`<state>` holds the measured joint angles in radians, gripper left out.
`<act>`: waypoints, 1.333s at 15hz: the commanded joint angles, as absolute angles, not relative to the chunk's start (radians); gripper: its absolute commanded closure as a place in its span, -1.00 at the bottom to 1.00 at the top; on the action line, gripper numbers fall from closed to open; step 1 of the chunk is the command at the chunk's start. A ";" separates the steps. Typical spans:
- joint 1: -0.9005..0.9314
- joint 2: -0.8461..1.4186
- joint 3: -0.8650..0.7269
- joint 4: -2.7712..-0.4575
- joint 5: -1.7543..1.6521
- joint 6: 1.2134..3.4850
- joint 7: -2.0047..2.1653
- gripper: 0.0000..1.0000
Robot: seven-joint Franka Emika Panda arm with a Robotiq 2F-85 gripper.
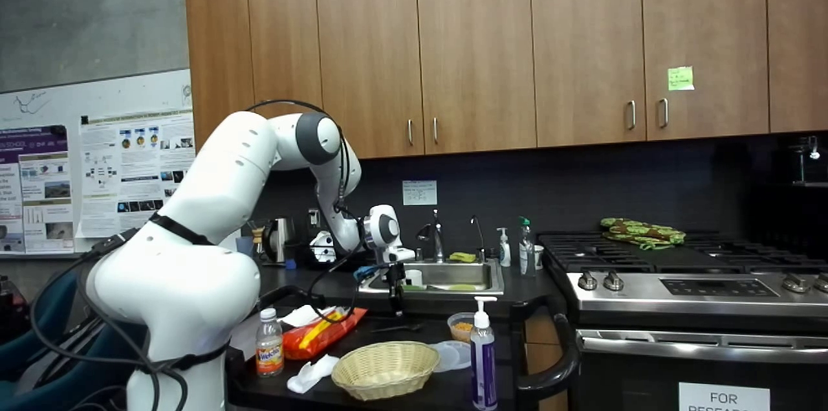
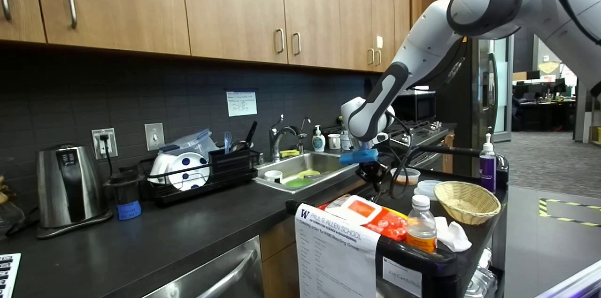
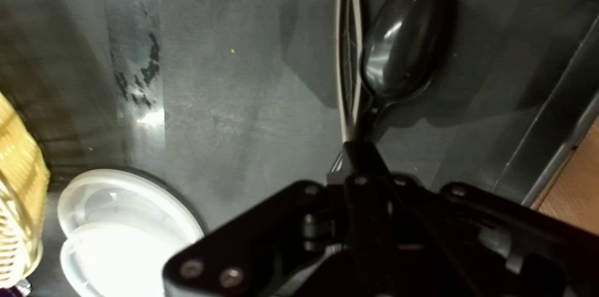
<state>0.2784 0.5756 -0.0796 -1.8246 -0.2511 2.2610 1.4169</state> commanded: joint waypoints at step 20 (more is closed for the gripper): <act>0.263 0.541 -0.070 -1.909 -0.255 2.307 1.327 -0.25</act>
